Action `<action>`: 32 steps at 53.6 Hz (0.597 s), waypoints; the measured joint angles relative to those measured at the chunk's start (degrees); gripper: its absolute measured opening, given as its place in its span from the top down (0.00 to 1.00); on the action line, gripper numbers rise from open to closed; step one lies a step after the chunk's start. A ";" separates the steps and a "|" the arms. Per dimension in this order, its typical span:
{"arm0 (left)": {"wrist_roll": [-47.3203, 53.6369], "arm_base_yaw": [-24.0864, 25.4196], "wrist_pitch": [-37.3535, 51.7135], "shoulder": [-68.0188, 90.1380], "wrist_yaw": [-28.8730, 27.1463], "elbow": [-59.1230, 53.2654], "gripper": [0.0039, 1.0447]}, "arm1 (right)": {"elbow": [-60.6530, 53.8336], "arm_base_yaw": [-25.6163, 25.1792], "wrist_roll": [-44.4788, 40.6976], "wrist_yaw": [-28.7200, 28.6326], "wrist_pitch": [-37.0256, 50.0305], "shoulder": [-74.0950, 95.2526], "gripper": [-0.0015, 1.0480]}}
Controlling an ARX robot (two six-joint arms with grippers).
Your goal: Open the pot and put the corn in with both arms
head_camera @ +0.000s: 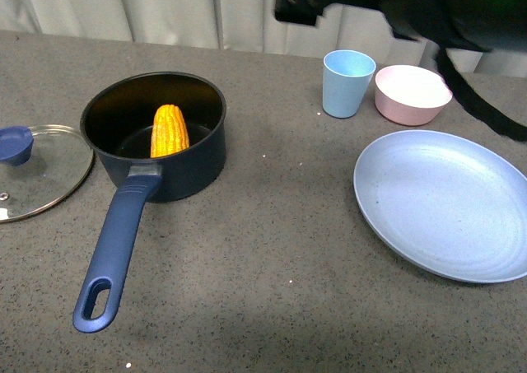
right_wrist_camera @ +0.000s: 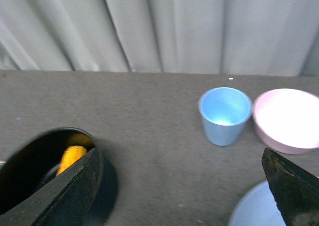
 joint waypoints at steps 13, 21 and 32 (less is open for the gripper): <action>0.00 0.00 0.00 0.00 0.00 0.00 0.06 | -19.69 -6.91 -4.37 1.90 2.08 -15.37 0.09; 0.00 0.00 0.00 -0.02 0.00 0.00 0.06 | -32.76 -11.89 -12.20 -1.29 26.47 -20.11 0.31; 0.00 0.00 0.00 0.00 -0.02 0.00 0.06 | -38.53 -17.38 -14.43 -6.67 23.71 -31.80 0.69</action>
